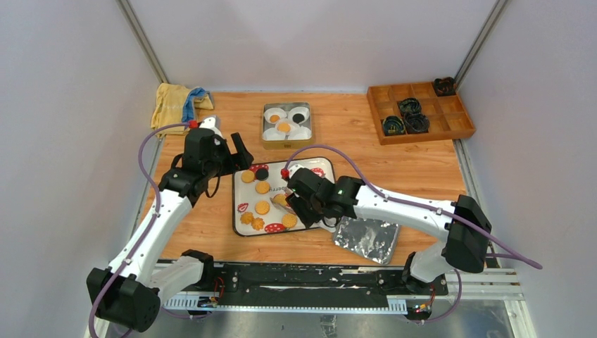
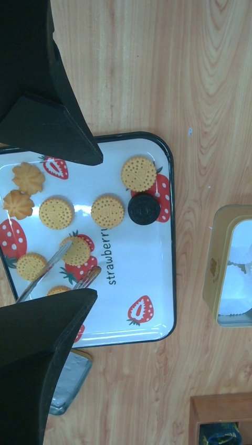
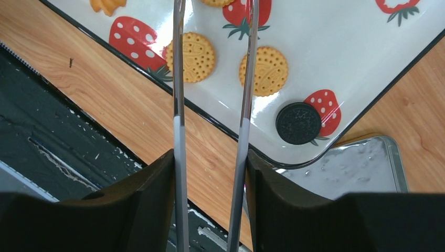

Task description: Pack the cookies

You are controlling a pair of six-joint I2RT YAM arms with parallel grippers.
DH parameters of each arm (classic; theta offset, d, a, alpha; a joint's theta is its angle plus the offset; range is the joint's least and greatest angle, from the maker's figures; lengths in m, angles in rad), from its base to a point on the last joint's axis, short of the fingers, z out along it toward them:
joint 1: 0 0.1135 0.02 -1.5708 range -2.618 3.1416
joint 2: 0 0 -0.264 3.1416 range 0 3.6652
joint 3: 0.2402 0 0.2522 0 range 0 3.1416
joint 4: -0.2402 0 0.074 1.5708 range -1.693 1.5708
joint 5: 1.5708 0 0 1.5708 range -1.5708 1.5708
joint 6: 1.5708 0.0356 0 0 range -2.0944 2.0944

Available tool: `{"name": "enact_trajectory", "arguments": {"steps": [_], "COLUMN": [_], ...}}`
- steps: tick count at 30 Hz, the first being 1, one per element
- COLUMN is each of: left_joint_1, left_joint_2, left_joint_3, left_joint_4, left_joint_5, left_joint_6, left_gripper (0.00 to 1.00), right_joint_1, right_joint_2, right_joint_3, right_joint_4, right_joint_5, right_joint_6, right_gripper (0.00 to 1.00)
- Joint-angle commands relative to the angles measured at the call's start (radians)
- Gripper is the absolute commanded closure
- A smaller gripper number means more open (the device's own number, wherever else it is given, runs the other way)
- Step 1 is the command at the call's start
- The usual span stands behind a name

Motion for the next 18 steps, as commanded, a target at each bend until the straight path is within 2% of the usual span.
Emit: {"name": "enact_trajectory", "arguments": {"steps": [1,14,18], "left_joint_1": [0.0,0.0,0.0], "left_joint_2": [-0.027,-0.035,-0.039], "left_joint_3": [0.014,0.003,0.005], "left_joint_4": [-0.012,-0.004,-0.009], "left_joint_5": [0.005,0.023,0.014], "left_joint_6": [-0.005,-0.009,-0.004], "left_gripper": [0.06,0.06,0.06], "right_joint_1": [0.038,0.041,0.041], "right_joint_2": [-0.026,0.088,0.094], "right_joint_3": [-0.005,0.021,0.045], "right_joint_4": [-0.047,-0.05,-0.051], "right_joint_5": [-0.008,0.026,0.041], "right_joint_6": [0.038,0.025,0.02], "right_gripper": [0.48,0.48,0.58]}}
